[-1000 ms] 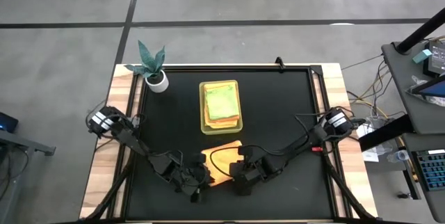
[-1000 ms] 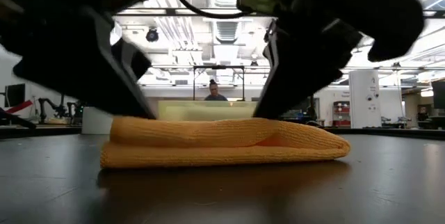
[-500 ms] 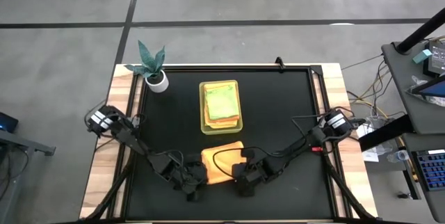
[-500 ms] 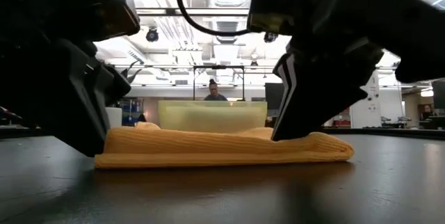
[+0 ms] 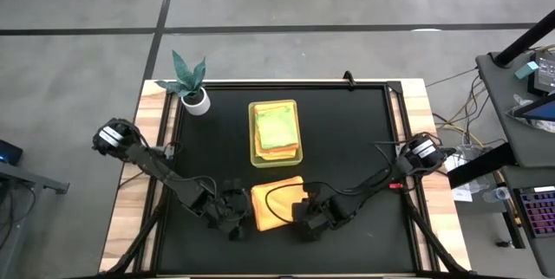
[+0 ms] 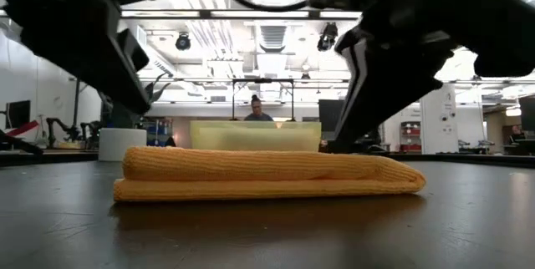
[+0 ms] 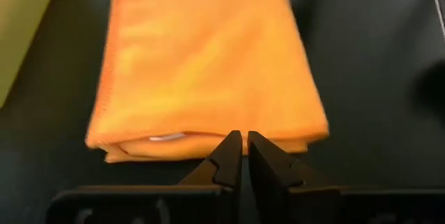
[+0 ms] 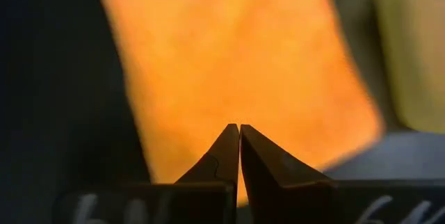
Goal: Fold microfiber towels
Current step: Fold the orange microfiber cloth
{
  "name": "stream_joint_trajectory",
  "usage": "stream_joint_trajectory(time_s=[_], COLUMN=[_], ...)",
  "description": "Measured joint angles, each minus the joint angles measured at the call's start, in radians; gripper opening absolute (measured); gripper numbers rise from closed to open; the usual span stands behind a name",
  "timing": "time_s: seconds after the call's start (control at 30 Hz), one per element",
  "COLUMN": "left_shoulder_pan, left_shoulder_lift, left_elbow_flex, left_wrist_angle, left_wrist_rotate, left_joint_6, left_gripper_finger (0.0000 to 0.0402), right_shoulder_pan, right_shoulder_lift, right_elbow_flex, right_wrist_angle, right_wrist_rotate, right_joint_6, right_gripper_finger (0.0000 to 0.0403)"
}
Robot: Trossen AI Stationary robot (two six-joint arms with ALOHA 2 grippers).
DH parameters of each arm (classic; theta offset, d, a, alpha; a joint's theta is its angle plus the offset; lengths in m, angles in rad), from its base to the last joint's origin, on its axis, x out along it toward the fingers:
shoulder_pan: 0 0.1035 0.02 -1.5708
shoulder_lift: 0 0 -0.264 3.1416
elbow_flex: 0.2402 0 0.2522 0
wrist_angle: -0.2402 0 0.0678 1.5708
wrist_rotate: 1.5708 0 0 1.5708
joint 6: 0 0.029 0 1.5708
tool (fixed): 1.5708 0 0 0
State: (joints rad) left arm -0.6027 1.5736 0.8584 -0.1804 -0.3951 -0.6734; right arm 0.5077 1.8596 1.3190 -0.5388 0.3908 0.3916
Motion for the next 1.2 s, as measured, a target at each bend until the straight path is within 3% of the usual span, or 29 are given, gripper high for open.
stream_joint_trajectory(time_s=[0.2,0.33,0.47,0.63,0.83,1.2], left_shoulder_pan=[0.055,0.099,0.142,0.189,0.189,0.206], left_shoulder_lift=[-0.005,-0.005,-0.005,-0.006,0.009,0.017], left_elbow_flex=[-0.002,-0.002,-0.002,0.0,0.001,0.006], left_wrist_angle=[0.004,0.003,-0.006,-0.151,-0.143,-0.134], left_wrist_rotate=[-0.002,-0.001,0.002,0.046,0.073,0.077], left_joint_6=[-0.054,-0.136,-0.274,-0.5,-0.578,-0.621], left_gripper_finger=[0.0016,0.0047,0.0096,0.0143,0.014,0.0114], right_shoulder_pan=[0.018,0.02,0.02,-0.013,-0.04,-0.044], right_shoulder_lift=[-0.076,-0.159,-0.272,-0.44,-0.637,-0.898], right_elbow_flex=[-0.037,-0.114,-0.253,-0.438,-0.588,-0.669], right_wrist_angle=[-0.092,-0.062,0.121,0.425,0.627,0.619], right_wrist_rotate=[0.155,0.216,0.237,0.234,0.212,0.184], right_joint_6=[-0.003,-0.057,-0.186,-0.366,-0.462,-0.579], right_gripper_finger=[0.0009,0.0009,0.0008,0.0008,0.0009,0.0009])
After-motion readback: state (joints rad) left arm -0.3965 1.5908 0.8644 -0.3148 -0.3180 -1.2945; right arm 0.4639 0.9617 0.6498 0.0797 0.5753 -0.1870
